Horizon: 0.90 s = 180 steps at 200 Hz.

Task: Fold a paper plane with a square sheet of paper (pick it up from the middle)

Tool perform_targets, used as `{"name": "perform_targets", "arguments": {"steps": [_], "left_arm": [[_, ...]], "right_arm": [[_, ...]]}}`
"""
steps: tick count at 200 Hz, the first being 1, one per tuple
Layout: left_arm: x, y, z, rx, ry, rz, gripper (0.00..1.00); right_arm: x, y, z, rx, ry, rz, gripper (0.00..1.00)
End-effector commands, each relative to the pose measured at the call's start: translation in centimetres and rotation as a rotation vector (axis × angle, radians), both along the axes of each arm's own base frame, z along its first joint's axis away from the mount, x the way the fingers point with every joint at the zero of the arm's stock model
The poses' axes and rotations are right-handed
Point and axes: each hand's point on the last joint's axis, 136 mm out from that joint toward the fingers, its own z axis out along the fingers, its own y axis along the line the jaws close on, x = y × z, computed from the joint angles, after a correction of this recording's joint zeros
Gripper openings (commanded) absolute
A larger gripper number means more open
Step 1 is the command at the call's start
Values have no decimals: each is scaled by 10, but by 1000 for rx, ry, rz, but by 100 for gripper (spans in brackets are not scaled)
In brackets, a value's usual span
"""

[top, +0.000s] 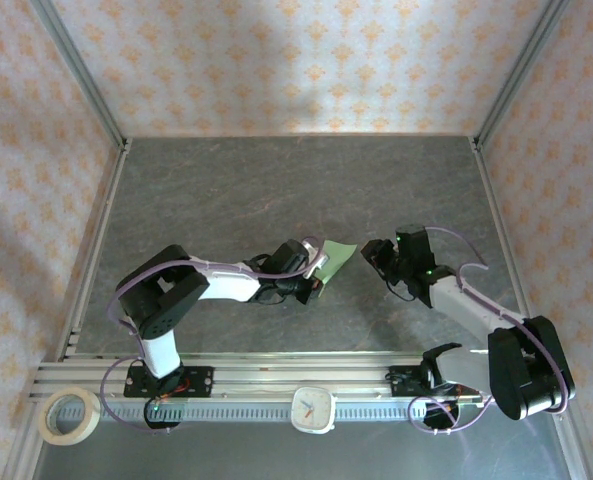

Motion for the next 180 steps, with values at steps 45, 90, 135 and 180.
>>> {"name": "perform_targets", "arguments": {"steps": [45, 90, 135, 180], "left_arm": [[-14, 2, -14, -108, 128, -2, 0], [-18, 1, -15, -236, 266, 10, 0], [-20, -1, -12, -281, 314, 13, 0], [-19, -2, -11, -314, 357, 45, 0]], "right_arm": [[-6, 15, 33, 87, -272, 110, 33], [-24, 45, 28, 198, -270, 277, 22], [-37, 75, 7, 158, -197, 431, 10], [-29, 92, 0, 198, -182, 448, 4]]}}
